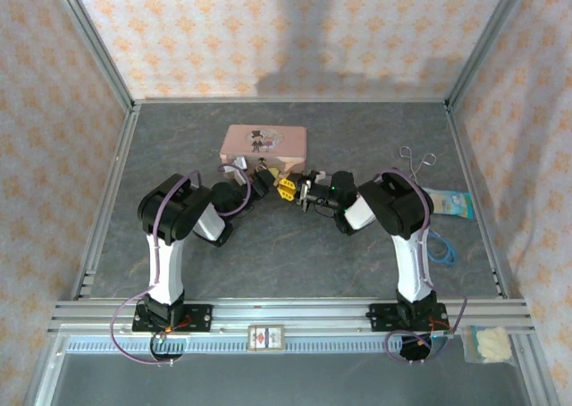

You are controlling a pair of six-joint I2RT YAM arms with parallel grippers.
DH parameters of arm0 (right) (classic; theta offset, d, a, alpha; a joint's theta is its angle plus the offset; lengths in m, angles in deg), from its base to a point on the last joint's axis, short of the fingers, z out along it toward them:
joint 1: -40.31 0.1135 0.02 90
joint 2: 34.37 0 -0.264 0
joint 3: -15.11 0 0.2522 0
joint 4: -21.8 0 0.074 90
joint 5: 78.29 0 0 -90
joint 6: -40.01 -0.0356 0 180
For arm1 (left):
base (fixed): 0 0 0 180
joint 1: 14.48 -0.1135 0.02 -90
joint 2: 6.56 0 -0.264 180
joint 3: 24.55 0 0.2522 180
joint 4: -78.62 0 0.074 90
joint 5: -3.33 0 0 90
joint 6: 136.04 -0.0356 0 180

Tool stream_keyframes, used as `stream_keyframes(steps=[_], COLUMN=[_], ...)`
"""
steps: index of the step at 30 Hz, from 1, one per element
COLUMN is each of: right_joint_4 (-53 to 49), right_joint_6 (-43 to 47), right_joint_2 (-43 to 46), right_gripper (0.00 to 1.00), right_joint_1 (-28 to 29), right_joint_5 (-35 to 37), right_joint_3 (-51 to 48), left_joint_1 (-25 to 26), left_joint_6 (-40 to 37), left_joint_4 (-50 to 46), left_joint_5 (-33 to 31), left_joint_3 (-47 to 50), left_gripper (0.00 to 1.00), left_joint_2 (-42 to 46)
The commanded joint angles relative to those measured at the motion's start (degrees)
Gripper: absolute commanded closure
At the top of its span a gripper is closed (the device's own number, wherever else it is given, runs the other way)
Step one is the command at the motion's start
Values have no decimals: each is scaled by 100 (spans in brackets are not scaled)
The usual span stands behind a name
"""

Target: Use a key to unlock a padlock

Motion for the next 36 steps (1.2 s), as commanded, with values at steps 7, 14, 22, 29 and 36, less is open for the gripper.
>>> stream_keyframes(steps=[7,14,22,29,36], right_joint_4=[-1856,-5312,-8411,-9824,-10197], right_joint_6=[2651,5845,8973,10708,11312], right_joint_2=[1357,2646,3175,2406,1967], right_gripper=[51,44,50,60,64], right_joint_1=[160,154,299,1064,1223], right_joint_5=[516,1529,2982,3724,4324], right_joint_3=[-186,-34,1181,2130,2469], left_joint_1=[446,447,442,433,372], left_joint_6=[648,811,710,713,715], left_joint_4=[-716,-1838,-2532,-3024,-3371], left_joint_5=[60,-145,-32,247,509], left_joint_3=[-75,-304,-534,-763,-867], left_gripper=[100,100,100,100,100], left_joint_2=[483,682,795,752,788])
